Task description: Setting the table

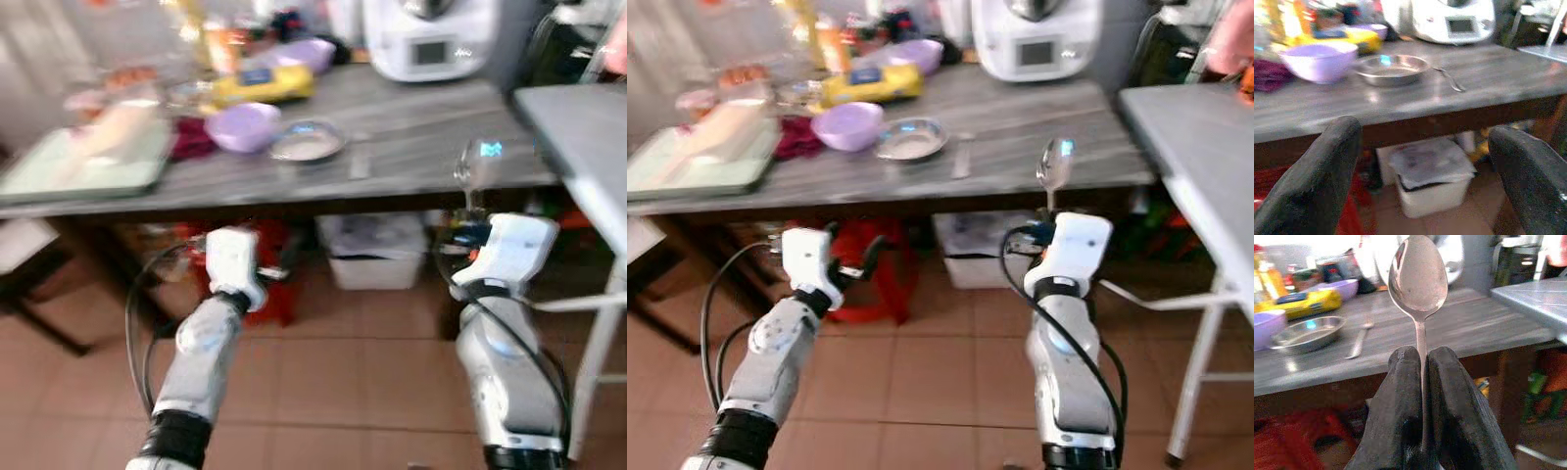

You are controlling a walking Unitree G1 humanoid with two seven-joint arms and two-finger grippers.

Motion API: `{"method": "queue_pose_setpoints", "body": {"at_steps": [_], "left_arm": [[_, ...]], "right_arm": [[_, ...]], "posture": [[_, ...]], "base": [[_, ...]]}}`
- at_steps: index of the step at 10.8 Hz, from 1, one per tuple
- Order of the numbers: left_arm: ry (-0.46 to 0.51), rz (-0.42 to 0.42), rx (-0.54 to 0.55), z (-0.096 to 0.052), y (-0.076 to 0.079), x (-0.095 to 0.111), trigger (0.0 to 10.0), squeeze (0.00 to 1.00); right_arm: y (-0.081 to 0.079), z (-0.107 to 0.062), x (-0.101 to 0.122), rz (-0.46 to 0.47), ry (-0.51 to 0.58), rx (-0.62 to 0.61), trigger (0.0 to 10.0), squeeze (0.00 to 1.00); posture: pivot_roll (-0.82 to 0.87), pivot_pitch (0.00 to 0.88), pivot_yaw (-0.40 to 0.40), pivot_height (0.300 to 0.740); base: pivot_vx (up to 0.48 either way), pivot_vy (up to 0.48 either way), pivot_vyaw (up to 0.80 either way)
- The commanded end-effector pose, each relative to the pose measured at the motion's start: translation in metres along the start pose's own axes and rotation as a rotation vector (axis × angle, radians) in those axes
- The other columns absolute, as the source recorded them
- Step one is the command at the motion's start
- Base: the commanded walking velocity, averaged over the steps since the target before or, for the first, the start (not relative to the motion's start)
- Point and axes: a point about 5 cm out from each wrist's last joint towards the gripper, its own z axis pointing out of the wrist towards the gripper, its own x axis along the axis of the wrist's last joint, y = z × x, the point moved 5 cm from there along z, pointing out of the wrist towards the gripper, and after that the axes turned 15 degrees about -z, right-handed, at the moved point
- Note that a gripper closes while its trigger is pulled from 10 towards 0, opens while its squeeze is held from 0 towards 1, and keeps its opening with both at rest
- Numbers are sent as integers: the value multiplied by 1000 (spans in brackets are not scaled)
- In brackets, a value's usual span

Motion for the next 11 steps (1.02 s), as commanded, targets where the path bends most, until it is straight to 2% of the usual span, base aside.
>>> {"method": "queue_pose_setpoints", "body": {"at_steps": [1,6,11], "left_arm": [[12,-12,-28,3,9,2,10000,0],[7,6,-51,4,11,3,10000,0],[3,-9,-74,4,15,2,10000,0]], "right_arm": [[6,0,4,-7,18,-17,10000,0],[7,1,4,-13,21,-20,10000,0],[8,2,4,-16,21,-23,10000,0]], "posture": [[-151,94,134,740],[-154,91,135,740],[-153,91,135,740]], "base": [[0,0,0],[0,0,0],[332,0,0]]}}
